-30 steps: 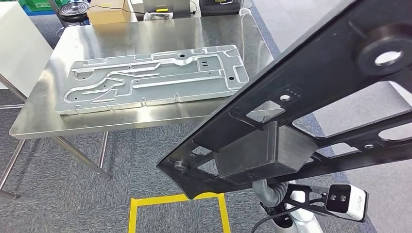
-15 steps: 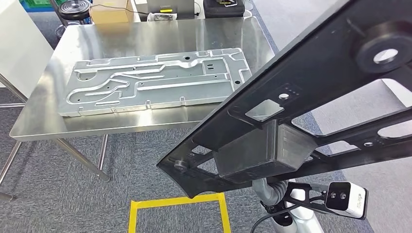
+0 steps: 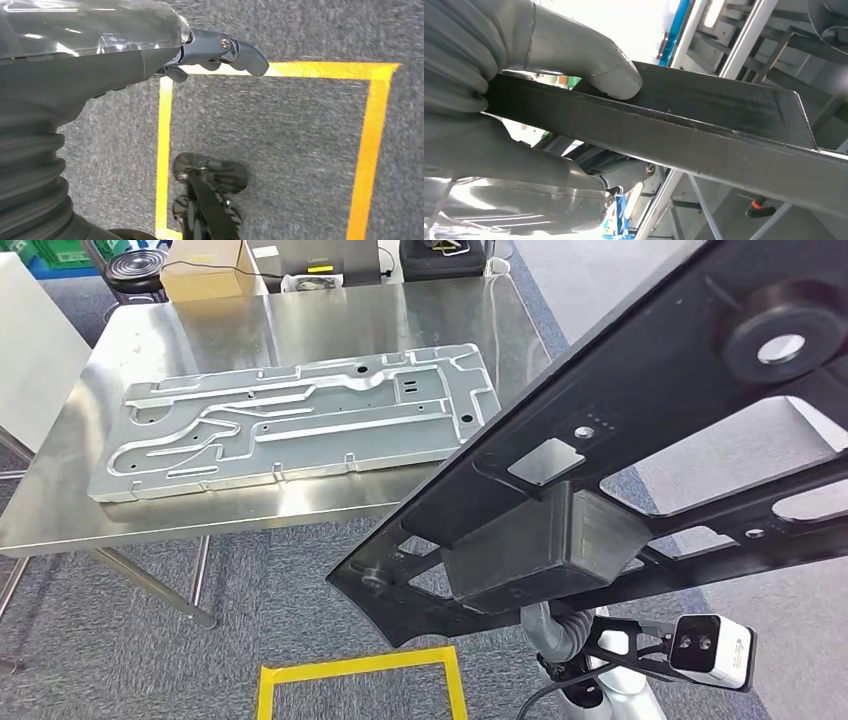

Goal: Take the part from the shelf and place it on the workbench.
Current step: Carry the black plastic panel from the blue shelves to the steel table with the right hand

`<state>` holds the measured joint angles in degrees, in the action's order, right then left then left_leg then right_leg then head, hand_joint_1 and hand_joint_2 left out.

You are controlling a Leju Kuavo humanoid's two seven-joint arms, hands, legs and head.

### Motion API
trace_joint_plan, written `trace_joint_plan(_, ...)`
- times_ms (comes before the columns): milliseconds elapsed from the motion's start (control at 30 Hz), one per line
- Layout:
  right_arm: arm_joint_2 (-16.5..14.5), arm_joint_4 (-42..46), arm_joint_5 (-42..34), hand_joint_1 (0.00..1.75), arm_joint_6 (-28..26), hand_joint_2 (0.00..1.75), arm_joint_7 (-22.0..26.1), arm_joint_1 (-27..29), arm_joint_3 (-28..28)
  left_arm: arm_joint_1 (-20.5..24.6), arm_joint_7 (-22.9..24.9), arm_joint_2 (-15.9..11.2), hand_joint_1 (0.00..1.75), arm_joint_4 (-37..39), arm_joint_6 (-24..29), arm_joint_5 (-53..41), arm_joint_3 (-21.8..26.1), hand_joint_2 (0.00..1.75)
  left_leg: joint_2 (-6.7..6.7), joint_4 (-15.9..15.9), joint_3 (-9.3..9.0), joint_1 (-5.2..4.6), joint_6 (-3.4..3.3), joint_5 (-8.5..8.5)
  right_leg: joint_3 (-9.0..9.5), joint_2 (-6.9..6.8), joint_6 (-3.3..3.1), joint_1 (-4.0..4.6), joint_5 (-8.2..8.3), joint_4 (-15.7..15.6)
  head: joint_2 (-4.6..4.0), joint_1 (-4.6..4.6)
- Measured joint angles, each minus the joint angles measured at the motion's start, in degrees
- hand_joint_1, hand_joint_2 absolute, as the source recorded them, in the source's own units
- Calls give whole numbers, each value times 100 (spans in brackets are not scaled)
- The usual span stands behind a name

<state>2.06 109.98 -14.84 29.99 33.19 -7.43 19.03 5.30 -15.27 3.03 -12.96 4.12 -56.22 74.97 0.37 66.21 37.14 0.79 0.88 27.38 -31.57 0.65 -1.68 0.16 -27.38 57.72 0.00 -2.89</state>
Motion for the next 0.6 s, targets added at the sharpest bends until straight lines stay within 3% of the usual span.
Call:
trace_joint_plan(67, -6, -5, 1, 175, 5, 175, 1, -10, -1, 5, 0, -6, 0, 0, -1, 0, 0, 175, -4, -605, -251, -37, -73, -247, 44, 9, 39, 21, -55, 14, 0, 0)
trace_joint_plan(133, -14, -10, 5, 175, 14, 175, -4, -17, -1, 5, 0, -9, 0, 0, -1, 0, 0, 175, -7, -757, -315, -73, -114, -215, 36, 13, 99, 18, -80, 17, 0, 0)
trace_joint_plan(233, -32, -6, 11, 175, 20, 175, -9, -25, -4, 1, -4, -3, 0, 0, -6, 1, 0, 175, -8, -861, -387, -29, -185, -216, -17, -1, 197, 8, -201, 173, 0, 0)
trace_joint_plan(300, -37, -6, 22, 175, 28, 175, -11, -26, -8, 8, -13, -1, 0, 0, -11, 4, 0, 175, -6, -905, -453, -15, -232, -198, -323, -11, 253, -13, -459, 762, 0, 1)
trace_joint_plan(367, -38, -9, 36, 175, 35, 175, -17, 3, -15, 8, -20, -1, 0, 0, -12, 13, 0, 175, -4, -905, -497, -16, -255, -154, -774, -17, 295, -52, -665, 1477, 0, 0)
trace_joint_plan(400, -38, -10, 40, 175, 37, 175, -20, 24, -20, 4, -23, -1, 0, 0, -13, 15, 1, 175, -5, -904, -526, -16, -253, -127, -909, -23, 312, -73, -629, 1627, 0, 0)
trace_joint_plan(433, -38, -10, 45, 175, 37, 175, -21, 41, -24, 0, -27, -1, 0, 0, -15, 17, 1, 175, -8, -903, -563, -14, -246, -98, -940, -31, 323, -91, -486, 1567, 0, 0)
trace_joint_plan(533, -38, -13, 86, 175, 34, 175, -3, 65, -28, -2, -44, 3, 0, 0, -40, 19, 1, 175, -17, -891, -683, -22, -179, 17, -554, -73, 306, -114, 177, 506, 0, 1)
trace_joint_plan(600, -36, -19, 180, 175, 0, 175, 12, 76, -30, 0, -52, 3, 0, 0, -51, 24, 2, 175, -19, -885, -705, -44, -113, 84, -386, -83, 252, -98, 285, 109, 0, 1)
